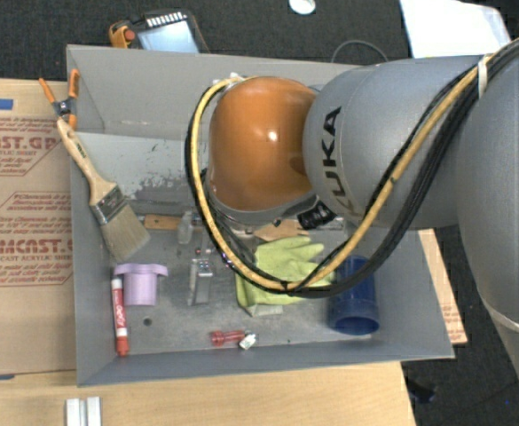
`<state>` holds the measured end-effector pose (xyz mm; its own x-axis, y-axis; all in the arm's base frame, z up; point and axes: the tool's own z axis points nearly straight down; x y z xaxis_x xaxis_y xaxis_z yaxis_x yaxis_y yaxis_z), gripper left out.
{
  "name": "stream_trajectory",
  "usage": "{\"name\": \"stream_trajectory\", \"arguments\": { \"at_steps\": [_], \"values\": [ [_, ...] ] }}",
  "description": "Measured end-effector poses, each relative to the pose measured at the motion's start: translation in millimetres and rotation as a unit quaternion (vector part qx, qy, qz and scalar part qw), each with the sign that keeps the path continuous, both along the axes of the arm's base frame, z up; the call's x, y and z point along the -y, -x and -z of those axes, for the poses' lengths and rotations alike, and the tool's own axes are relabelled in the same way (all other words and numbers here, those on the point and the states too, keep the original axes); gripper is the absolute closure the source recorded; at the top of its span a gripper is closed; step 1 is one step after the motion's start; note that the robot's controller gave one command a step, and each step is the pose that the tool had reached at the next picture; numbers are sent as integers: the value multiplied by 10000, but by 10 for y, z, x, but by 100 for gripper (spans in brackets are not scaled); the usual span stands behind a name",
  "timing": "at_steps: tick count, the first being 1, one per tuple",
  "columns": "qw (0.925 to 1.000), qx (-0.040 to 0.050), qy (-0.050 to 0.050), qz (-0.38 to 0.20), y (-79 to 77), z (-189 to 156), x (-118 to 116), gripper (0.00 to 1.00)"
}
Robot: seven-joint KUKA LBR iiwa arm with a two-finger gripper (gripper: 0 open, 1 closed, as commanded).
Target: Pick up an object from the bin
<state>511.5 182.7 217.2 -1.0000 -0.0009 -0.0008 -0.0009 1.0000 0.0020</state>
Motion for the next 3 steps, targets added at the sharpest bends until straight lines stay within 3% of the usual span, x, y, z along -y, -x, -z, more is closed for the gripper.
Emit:
{"name": "stream_trajectory", "arguments": {
  "at_steps": [2, 3],
  "values": [
    [9999, -6, -11, 134, 59, -43, 123, 0],
    [9993, 37, -10, 361, 13, 420, 421, 0]
  ]
}}
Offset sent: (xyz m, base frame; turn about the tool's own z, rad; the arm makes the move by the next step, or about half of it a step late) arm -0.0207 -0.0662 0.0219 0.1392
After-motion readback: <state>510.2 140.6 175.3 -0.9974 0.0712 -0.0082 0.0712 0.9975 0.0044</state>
